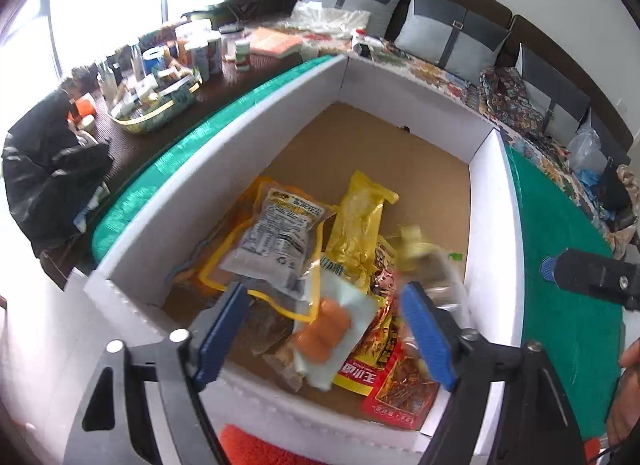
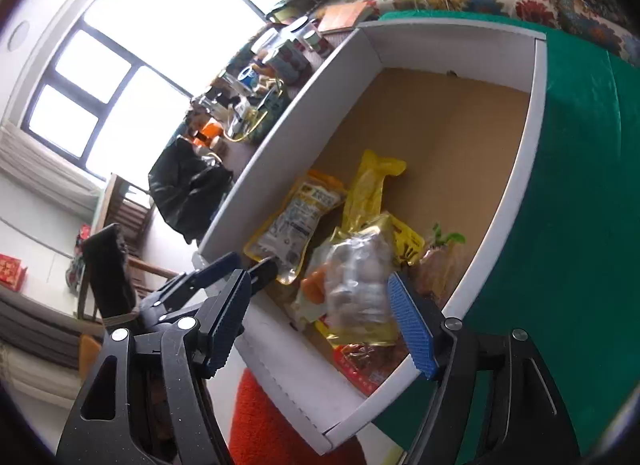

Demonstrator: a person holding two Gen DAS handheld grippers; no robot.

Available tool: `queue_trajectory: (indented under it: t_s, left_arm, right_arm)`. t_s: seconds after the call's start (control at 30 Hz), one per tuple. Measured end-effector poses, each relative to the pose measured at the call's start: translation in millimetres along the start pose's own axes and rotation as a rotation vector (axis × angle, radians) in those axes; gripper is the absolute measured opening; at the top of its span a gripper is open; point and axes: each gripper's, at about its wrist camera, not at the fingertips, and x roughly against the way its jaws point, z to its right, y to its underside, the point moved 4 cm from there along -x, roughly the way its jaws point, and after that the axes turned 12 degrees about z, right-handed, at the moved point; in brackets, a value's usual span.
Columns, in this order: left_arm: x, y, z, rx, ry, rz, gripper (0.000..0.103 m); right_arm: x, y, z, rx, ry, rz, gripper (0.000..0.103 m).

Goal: Organize snacks

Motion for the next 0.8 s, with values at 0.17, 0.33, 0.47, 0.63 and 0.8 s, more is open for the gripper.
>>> queue_trajectory:
  t_s: [0.17,0.33,0.47,0.63,0.8]
  left_arm:
    - [55,-20,17,-0.071,-0.050,0.160,0.095]
    - [96,-47,28,-0.040,-0.090,0.304,0.103]
    - [97,-45,24,0.009,-0.086,0.274,0.103]
    - [99,-35,18,0.014,-0.147,0.272,0.103]
    - [105,-36,12,-0.034,-0.248,0.305,0.103]
  right_arm:
    - [35,-21,2,0.064,0.069,0.082,0.075]
    - [63,-41,-22,0.215,0.196,0.192,0.080]
    - [67,-36,-31,0.299,0.281,0.218,0.082]
    - [52,-19,-33,0.334,0.325,0.185,0.082]
    - [46,-9,-33,0.357,0.365,0.175,0.082]
